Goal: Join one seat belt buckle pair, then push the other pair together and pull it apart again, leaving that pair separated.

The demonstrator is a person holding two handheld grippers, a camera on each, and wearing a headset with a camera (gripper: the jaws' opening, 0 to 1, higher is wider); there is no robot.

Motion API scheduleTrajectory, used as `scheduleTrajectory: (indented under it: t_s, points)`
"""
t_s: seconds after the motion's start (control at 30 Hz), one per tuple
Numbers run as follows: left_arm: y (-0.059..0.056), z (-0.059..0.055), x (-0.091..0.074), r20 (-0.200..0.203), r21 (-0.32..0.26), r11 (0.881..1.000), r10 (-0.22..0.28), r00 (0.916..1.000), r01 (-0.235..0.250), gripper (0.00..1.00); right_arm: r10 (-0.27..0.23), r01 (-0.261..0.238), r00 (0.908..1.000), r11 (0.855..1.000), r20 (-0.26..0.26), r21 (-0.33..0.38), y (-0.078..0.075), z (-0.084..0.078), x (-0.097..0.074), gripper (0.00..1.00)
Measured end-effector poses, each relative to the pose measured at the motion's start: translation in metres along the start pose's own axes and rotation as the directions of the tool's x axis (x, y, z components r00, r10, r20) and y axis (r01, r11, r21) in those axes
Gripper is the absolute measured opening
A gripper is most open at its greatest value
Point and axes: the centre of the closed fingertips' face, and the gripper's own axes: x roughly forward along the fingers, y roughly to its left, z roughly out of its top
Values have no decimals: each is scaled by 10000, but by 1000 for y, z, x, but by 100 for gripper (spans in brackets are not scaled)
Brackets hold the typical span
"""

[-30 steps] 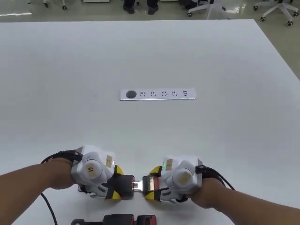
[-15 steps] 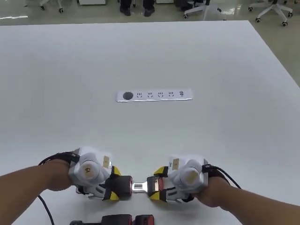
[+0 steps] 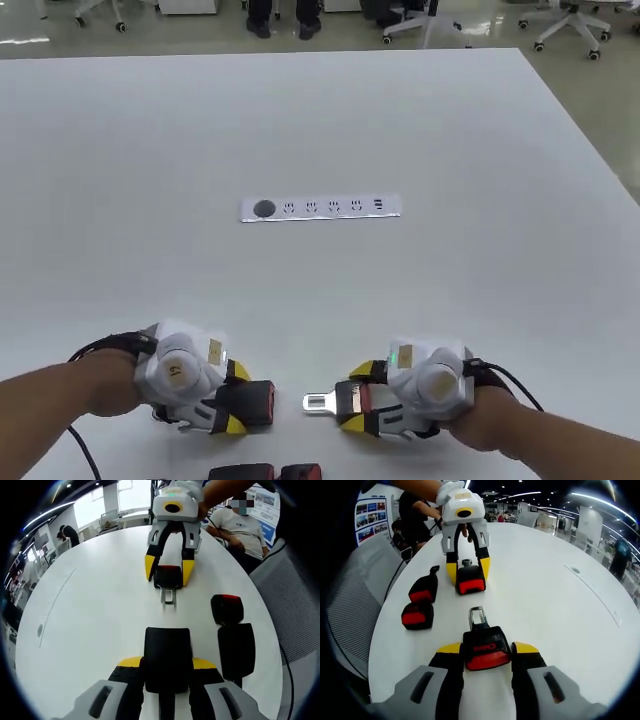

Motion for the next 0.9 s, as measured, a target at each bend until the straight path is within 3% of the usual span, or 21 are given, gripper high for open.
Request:
scheduleTrajectory:
  t_s: [0.73, 0.9]
  points:
    - [0, 0, -1, 319, -113, 9999, 28, 9995, -24, 35, -226, 224, 9997, 9995, 104, 221, 0, -20, -40, 35]
    - [0, 1, -1, 381, -163, 9999, 36, 9993, -30, 35, -270, 268, 9996, 9994, 82, 241, -2, -23, -42, 35]
